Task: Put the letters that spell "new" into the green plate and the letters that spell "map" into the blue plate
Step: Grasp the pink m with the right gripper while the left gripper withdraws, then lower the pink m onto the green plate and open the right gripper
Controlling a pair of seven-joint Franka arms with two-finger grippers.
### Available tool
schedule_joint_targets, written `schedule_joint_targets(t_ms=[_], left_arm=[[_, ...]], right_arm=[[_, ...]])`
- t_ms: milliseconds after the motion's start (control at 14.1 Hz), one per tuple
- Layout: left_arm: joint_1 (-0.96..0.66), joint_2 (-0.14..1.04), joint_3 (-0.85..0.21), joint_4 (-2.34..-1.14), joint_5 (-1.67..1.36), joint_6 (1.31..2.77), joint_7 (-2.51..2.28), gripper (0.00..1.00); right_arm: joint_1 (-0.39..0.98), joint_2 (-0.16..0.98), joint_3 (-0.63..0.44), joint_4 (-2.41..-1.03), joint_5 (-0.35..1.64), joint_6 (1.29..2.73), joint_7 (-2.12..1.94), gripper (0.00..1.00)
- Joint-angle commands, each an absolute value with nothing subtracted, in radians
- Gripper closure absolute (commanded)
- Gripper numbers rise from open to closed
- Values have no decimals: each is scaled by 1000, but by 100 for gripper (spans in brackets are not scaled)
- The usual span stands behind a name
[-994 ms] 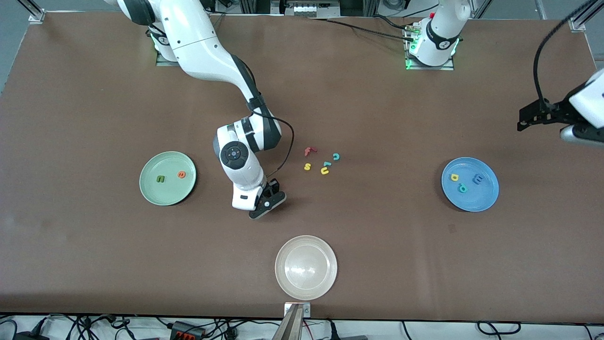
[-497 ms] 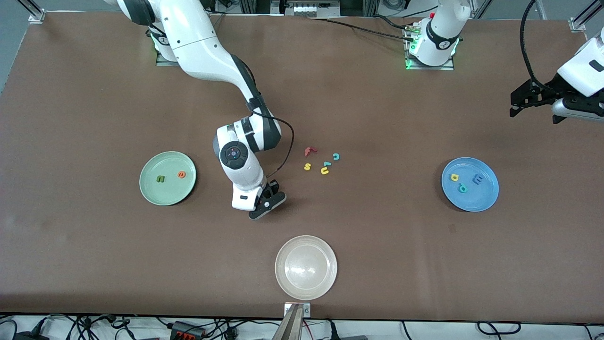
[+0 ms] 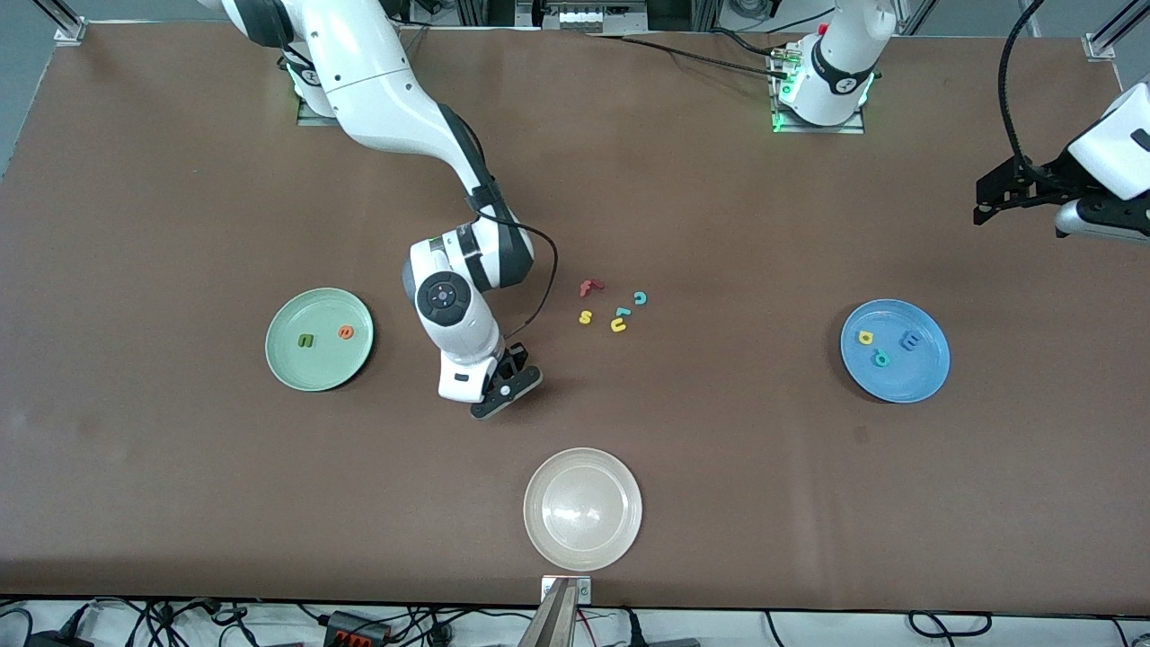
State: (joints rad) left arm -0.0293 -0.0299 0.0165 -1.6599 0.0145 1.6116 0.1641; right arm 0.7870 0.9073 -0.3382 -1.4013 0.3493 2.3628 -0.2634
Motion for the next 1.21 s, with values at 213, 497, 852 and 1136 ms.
schedule_joint_targets(t_ms=[213,497,852,1136], left_arm=[[-103,-49,92,-1701,-3,1670,155,0],[-94,-40,89,-1689,-6,1664,155,0],[-94,-38,89,-1687,-6,1661,153,0],[-92,-38,89,-1686,-6,1651,155,0]], right_arm=[[749,787,-544,-1433,348,1976,-299,86],[707,706,-639,-1613,348,1971,-431,86],[695,627,-658,-1758,348,1971,-437,86],[706,633,-658,-1792,347,1983,-439,86]])
